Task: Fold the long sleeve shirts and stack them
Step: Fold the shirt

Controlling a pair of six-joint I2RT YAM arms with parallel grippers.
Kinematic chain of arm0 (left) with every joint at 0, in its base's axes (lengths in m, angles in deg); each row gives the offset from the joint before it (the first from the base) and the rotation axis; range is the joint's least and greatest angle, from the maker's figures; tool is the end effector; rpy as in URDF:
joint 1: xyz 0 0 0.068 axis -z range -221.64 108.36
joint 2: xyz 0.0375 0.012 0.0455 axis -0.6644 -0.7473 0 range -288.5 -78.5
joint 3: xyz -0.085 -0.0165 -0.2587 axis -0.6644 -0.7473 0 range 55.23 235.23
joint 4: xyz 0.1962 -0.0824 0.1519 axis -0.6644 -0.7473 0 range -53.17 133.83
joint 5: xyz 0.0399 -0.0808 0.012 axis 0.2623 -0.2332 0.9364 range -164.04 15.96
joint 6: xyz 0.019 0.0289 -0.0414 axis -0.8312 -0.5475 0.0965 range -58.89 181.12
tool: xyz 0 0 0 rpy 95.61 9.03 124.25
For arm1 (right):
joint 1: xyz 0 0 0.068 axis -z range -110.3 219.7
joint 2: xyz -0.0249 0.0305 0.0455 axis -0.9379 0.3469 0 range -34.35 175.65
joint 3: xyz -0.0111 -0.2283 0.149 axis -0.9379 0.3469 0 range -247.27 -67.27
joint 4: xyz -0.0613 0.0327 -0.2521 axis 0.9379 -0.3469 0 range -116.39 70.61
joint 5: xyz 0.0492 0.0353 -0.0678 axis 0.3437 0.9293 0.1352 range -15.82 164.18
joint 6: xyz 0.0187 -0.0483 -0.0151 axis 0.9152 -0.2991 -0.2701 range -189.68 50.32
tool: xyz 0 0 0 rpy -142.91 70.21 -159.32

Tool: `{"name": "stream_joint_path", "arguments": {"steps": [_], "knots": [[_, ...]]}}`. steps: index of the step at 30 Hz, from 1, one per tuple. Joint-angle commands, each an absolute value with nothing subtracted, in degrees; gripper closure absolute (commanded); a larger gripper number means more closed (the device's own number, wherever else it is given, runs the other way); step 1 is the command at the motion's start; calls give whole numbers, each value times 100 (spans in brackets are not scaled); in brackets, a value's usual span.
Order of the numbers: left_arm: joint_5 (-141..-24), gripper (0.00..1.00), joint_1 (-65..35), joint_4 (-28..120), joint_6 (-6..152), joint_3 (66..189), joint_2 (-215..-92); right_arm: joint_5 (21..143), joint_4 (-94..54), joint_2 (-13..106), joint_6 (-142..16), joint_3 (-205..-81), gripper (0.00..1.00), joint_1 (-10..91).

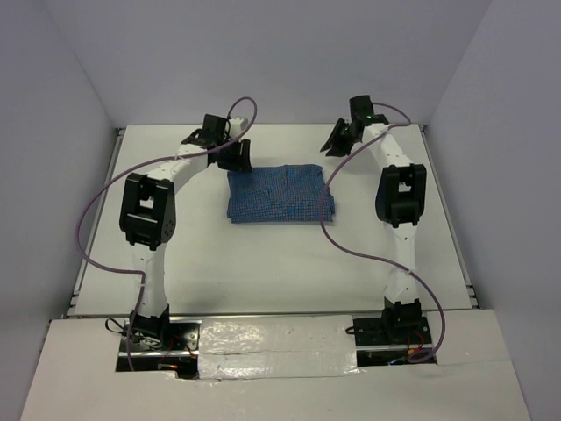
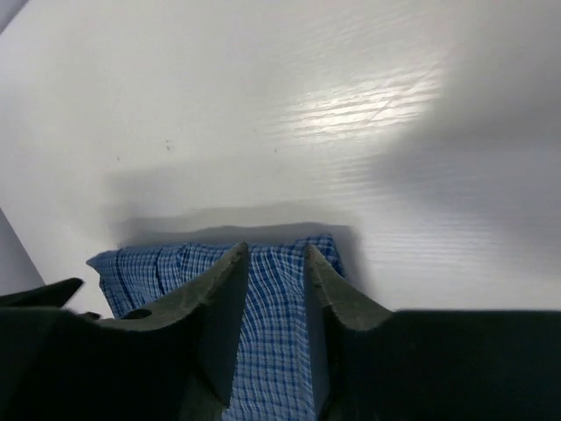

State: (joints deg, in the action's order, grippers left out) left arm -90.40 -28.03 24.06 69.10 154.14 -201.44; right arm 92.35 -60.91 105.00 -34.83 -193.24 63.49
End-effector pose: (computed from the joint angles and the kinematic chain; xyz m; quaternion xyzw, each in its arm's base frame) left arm 0.4737 -0.1251 0.2153 0.1004 0.9066 -0.2013 0.3571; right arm 0.5303 0.0690 0.1989 0.1868 0.9240 0.2454 0.2261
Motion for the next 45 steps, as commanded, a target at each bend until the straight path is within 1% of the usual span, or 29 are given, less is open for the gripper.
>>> {"name": "stream_joint_path", "arguments": {"steps": [1, 3, 4, 5, 6, 7, 10, 12, 13, 14, 15, 16, 17, 18, 19, 21, 23, 27, 30, 40, 45], "knots": [[-9031, 37, -2898, 2493, 7096, 15927, -19331, 9228, -5931, 9522, -3873, -19551, 59, 6645], [-8785, 36, -2959, 2230, 6878, 16165, -19189, 9377, -5833, 8907, -4040, -18963, 49, 6907], [-8741, 34, -3125, 2168, 6807, 16288, -19058, 9343, -5911, 8678, -4328, -18743, 32, 6926], [-8723, 33, -3249, 2107, 6771, 16298, -18987, 9273, -5981, 8267, -4514, -18532, 28, 7144], [-8740, 34, -3380, 1993, 6745, 16281, -18908, 9177, -6060, 8054, -4690, -18052, 20, 7233], [-8766, 34, -3721, 1931, 6727, 16193, -18751, 8984, -6166, 7817, -4857, -17760, 17, 7417], [-8915, 35, -4478, 1702, 6569, 15781, -18398, 8746, -6193, 6729, -5262, -16556, 16, 7813], [-9047, 35, -4830, 1614, 6333, 15508, -18222, 8596, -6237, 6366, -5368, -15732, 16, 7998], [-9048, 35, -5145, 1501, 6253, 15220, -18074, 8448, -6220, 5982, -5395, -15440, 15, 8147], [-9048, 36, -5296, 1448, 6122, 15060, -18003, 8385, -6141, 5760, -5404, -14819, 15, 8218], [-8952, 37, -5541, 1430, 5920, 14702, -17837, 8341, -5871, 5540, -5369, -14499, 14, 8279], [-8864, 37, -5648, 1429, 5822, 14498, -17748, 8332, -5703, 5060, -5308, -14157, 14, 8384], [-8794, 37, -5745, 1464, 5726, 14244, -17634, 8428, -5483, 4811, -5255, -13553, 14, 8420], [-8749, 37, -5833, 1525, 5551, 14006, -17537, 8472, -5298, 4600, -5124, -13295, 14, 8447], [-8618, 37, -5982, 1691, 5479, 13473, -17318, 8464, -4992, 4215, -5044, -13057, 14, 8447], [-8503, 37, -6088, 1824, 5269, 12752, -17037, 8420, -4622, 3931, -4860, -12494, 14, 8456], [-8415, 37, -6106, 1939, 5093, 12406, -16869, 8446, -4480, 3649, -4824, -12134, 14, 8465], [-8546, 36, -6115, 2106, 5048, 11773, -16482, 8516, -4304, 3429, -4832, -11868, 14, 8465], [-8722, 36, -6115, 2264, 5144, 11605, -16315, 8578, -4216, 3271, -4815, -11693, 14, 8473], [-9021, 36, -6124, 2273, 5250, 11587, -16244, 8499, -3978, 2577, -4771, -11359, 14, 8465], [-9056, 36, -6115, 2317, 5233, 11517, -16165, 8586, -3846, 2383, -4823, -11402, 15, 8465]]}}
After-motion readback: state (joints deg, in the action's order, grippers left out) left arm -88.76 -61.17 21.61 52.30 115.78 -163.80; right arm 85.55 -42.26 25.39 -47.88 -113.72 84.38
